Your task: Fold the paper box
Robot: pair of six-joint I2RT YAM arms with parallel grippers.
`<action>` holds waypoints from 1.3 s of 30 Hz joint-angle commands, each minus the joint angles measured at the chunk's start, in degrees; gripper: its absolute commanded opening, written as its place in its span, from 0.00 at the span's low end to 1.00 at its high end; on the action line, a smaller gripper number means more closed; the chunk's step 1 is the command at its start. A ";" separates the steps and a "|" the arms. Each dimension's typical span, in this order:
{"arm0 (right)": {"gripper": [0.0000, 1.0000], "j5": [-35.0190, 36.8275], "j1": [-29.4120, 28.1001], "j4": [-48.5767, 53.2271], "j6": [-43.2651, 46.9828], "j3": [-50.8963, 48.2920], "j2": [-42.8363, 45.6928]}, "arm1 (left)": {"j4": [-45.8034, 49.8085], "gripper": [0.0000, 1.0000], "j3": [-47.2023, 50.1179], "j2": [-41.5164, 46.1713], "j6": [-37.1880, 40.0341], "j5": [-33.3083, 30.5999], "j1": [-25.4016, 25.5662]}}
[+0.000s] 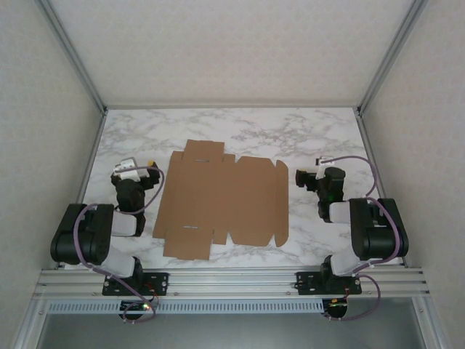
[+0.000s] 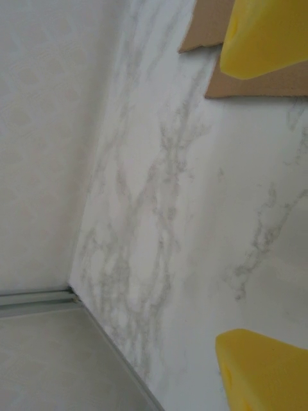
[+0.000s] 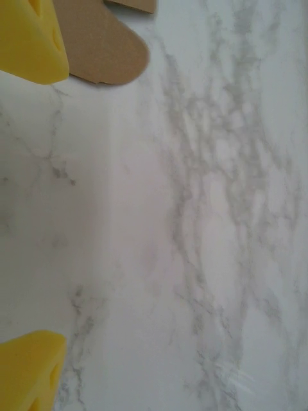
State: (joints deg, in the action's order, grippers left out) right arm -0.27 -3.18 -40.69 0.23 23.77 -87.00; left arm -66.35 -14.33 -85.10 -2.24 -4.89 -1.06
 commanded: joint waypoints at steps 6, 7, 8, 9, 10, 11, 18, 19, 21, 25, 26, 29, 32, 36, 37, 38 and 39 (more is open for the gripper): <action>0.99 9.51 -20.47 27.65 0.74 17.28 21.49 | 26.10 0.99 -15.75 23.29 -5.32 -10.60 14.77; 0.99 9.51 -23.42 30.20 0.54 19.51 23.08 | 30.49 1.00 -18.24 25.57 -6.99 -11.03 17.64; 0.99 9.63 -26.08 33.04 0.35 21.37 24.07 | 33.48 0.99 -20.25 27.16 -8.42 -11.34 20.19; 0.99 9.37 -28.88 36.40 -0.04 23.53 25.00 | 37.58 0.99 -22.50 28.81 -10.34 -10.62 22.61; 0.99 10.71 -31.31 40.70 -1.36 26.51 25.55 | 42.68 0.99 -25.08 29.82 -12.17 -10.41 24.70; 0.99 15.43 -33.05 46.06 -5.35 29.65 25.69 | 48.23 0.99 -27.66 30.23 -14.55 -10.51 25.94; 0.96 -5.19 -20.11 75.17 -33.41 44.46 19.16 | 81.00 1.00 -34.05 29.03 -38.66 -9.25 24.05; 0.96 -7.46 -20.14 75.33 -33.62 43.84 18.49 | 79.49 1.00 -30.36 31.16 -41.74 -7.74 23.79; 0.97 -4.27 -24.84 75.01 -32.29 41.41 18.87 | 76.57 1.00 -23.87 36.35 -46.14 -4.69 23.48; 0.77 -7.63 -31.52 74.35 -31.20 35.37 17.37 | 78.06 1.00 -18.45 43.58 -45.88 -2.84 23.48; 0.63 -9.00 -33.08 74.75 -31.32 34.44 15.82 | 78.37 1.00 -17.52 44.22 -45.26 -1.73 23.47; 0.29 -8.80 -36.98 73.49 -33.30 30.89 11.44 | 78.03 1.00 -14.06 42.82 -45.69 4.22 23.60; 0.10 -10.79 -38.24 69.62 -34.98 28.47 6.41 | 74.94 0.95 -9.12 40.44 -47.05 10.62 25.79; 0.00 -10.35 -39.01 64.64 -35.96 26.88 0.24 | 76.01 0.94 -6.42 41.35 -47.60 7.96 27.86; 0.00 -9.70 -39.00 64.68 -36.05 27.13 -1.80 | 76.50 0.94 -6.54 41.88 -47.39 7.55 27.95; 0.00 -8.92 -39.01 65.29 -36.29 27.73 -3.57 | 76.90 0.94 -6.67 42.40 -47.09 7.29 27.95; 0.00 -7.43 -38.92 66.67 -36.89 28.79 -5.83 | 77.39 0.95 -7.03 42.92 -46.73 6.95 28.00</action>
State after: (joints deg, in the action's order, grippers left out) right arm -9.37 -41.78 26.76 -34.68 51.27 -89.23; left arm 11.07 -20.40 -44.25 -48.47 2.00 26.55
